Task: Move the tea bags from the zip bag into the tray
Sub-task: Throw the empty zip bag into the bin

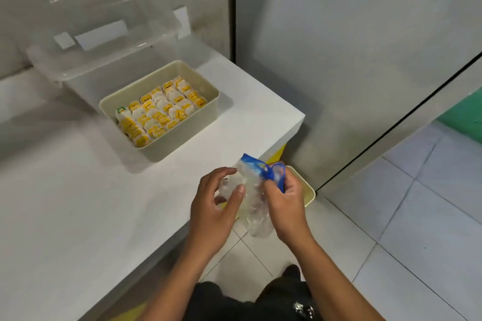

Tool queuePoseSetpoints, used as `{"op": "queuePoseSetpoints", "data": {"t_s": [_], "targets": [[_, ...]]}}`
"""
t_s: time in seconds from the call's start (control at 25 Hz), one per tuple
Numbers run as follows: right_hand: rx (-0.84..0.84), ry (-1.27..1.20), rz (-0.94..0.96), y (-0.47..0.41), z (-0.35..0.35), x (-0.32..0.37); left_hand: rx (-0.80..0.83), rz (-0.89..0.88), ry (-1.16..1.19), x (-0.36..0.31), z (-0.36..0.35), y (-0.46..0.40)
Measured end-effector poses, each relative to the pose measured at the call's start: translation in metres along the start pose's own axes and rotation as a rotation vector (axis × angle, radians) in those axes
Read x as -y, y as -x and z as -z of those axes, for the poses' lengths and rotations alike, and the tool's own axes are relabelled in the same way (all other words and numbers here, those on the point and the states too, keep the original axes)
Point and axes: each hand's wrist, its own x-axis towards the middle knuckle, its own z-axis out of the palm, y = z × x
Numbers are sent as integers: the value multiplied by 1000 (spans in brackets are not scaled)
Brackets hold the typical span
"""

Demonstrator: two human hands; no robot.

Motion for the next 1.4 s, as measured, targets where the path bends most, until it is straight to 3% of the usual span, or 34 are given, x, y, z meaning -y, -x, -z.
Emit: {"op": "queuePoseSetpoints", "data": {"t_s": [0.12, 0.24, 0.32, 0.44, 0.68, 0.76, 0.88, 1.04, 1.24, 1.4], "targets": [[-6, 25, 7, -8, 43, -3, 246, 312, 570, -15, -72, 6], [107, 376, 121, -16, 89, -19, 224, 547, 790, -36, -144, -1], [170, 636, 195, -26, 118, -31, 178, 604, 772, -36, -171, -15], [228, 745, 239, -39, 157, -47, 112, 611, 716, -23, -204, -34], [-35, 678, 139, -57, 213, -102, 144, 703, 384, 31, -273, -96], [45, 708, 120, -77, 225, -127, 150, 705, 314, 56, -290, -120], [240, 725, 92, -115, 235, -190, 320, 714, 278, 99, -322, -137], [43, 593, 86, -155, 254, -287, 496, 712, 56, 180, -361, -145], [-93, 528, -42, -201, 258, -396, 477, 630, 280, 288, -394, -165], [-45, 452, -99, -219, 269, -482, 405, 523, 19, 368, -424, -183]]}}
